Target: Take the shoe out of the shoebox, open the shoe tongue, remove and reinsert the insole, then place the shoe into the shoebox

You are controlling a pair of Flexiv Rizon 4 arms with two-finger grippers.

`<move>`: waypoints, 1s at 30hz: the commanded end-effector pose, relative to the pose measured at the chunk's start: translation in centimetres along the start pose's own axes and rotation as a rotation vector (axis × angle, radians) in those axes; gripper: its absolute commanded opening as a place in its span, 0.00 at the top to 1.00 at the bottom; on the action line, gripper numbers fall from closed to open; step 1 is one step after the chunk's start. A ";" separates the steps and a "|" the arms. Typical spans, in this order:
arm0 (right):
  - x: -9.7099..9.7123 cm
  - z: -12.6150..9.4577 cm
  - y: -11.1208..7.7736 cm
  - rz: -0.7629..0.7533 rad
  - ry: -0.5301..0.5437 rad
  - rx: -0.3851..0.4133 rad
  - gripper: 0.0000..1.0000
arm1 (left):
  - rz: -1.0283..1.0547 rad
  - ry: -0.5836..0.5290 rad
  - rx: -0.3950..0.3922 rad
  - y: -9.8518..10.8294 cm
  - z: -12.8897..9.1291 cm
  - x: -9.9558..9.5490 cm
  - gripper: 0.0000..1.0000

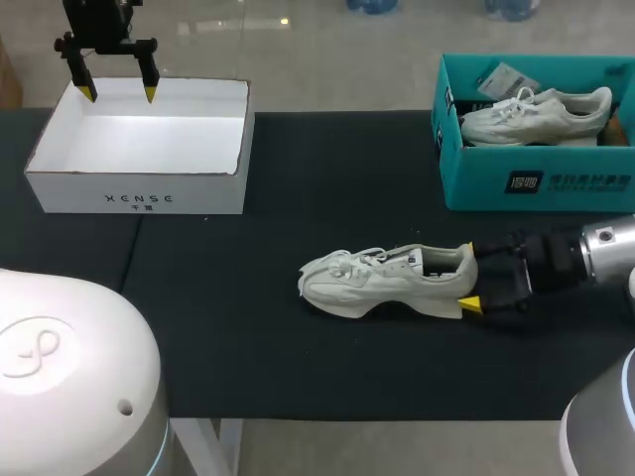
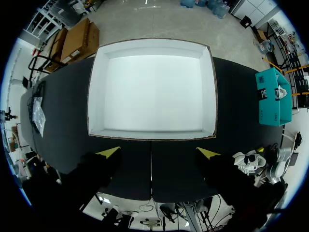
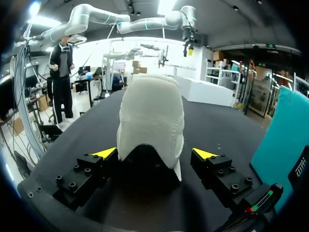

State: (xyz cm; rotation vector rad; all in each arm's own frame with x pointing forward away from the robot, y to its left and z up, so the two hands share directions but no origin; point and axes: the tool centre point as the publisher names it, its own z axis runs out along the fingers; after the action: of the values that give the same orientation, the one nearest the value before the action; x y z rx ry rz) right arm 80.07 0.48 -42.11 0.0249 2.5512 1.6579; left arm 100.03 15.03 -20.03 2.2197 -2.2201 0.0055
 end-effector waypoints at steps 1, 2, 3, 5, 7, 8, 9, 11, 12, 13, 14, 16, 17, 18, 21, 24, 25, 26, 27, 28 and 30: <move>-0.5 0.5 -0.3 0.001 0.005 -0.004 0.00 | 0.000 -0.002 -0.001 0.0 0.0 0.0 0.00; -0.5 0.5 -0.4 0.002 0.005 -0.005 0.00 | 0.000 -0.002 -0.001 0.0 0.0 0.0 0.00; -0.4 0.5 -0.4 0.003 0.005 -0.007 0.00 | 0.000 -0.002 -0.001 0.0 0.0 0.0 0.00; -0.3 0.6 -0.5 0.007 0.004 -0.015 0.00 | 0.000 -0.002 -0.001 0.0 0.0 0.0 0.00; -0.2 0.8 -0.5 0.007 0.001 -0.022 0.00 | 0.000 -0.002 -0.001 0.0 0.0 0.0 0.00; -0.2 0.8 -0.5 0.007 0.001 -0.023 0.00 | 0.000 -0.002 -0.001 0.0 0.0 0.0 0.00; -0.2 0.9 -0.5 0.007 0.000 -0.025 0.00 | 0.000 -0.002 -0.001 0.0 0.0 0.0 0.00; -0.1 0.9 -0.5 0.007 0.000 -0.026 0.00 | 0.000 -0.002 -0.001 0.0 0.0 0.0 0.00; -0.1 1.0 -0.5 0.007 0.001 -0.026 0.00 | 0.000 -0.002 -0.001 0.0 0.0 0.0 0.00; -0.1 1.0 -0.5 0.007 0.001 -0.026 0.00 | 0.000 -0.002 -0.001 0.0 0.0 0.0 0.00; -0.1 1.0 -0.4 0.008 0.000 -0.027 0.00 | 0.000 -0.002 -0.001 0.0 0.0 0.0 0.00; 0.0 0.9 -0.3 0.008 -0.001 -0.026 0.00 | 0.000 -0.002 -0.001 0.0 0.0 0.0 0.00; 0.0 0.9 -0.2 0.007 -0.002 -0.026 0.00 | 0.000 -0.002 -0.001 0.0 0.0 0.0 0.00; 0.0 1.0 -0.1 0.006 -0.002 -0.026 0.00 | 0.000 -0.002 -0.001 0.0 0.0 0.0 0.00; -0.2 1.5 -0.2 0.004 0.000 -0.030 0.00 | 0.000 -0.002 -0.001 0.0 0.0 0.0 0.00; -0.4 1.8 -0.3 0.006 0.005 -0.037 0.00 | 0.000 -0.002 -0.001 0.0 0.0 0.0 0.00; -0.4 2.0 -0.3 0.008 0.006 -0.040 0.00 | 0.000 -0.002 -0.001 0.0 0.0 0.0 0.00; -0.3 2.1 -0.4 0.012 0.009 -0.043 0.00 | 0.000 -0.002 -0.001 0.0 0.0 0.0 0.00; -0.3 2.2 -0.5 0.015 0.010 -0.046 0.00 | 0.000 -0.002 -0.001 0.0 0.0 0.0 0.00; -0.2 2.3 -0.6 0.016 0.010 -0.047 0.00 | 0.000 -0.002 -0.001 0.0 0.0 0.0 0.00; -0.1 2.4 -0.8 0.020 0.010 -0.051 0.00 | 0.000 -0.002 -0.001 0.0 0.0 0.0 0.00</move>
State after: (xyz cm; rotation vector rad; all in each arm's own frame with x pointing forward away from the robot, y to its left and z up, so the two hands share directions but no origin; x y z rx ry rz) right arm 80.11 2.05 -43.10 0.0382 2.5259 1.7292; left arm 100.03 15.02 -20.03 2.2196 -2.2202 0.0055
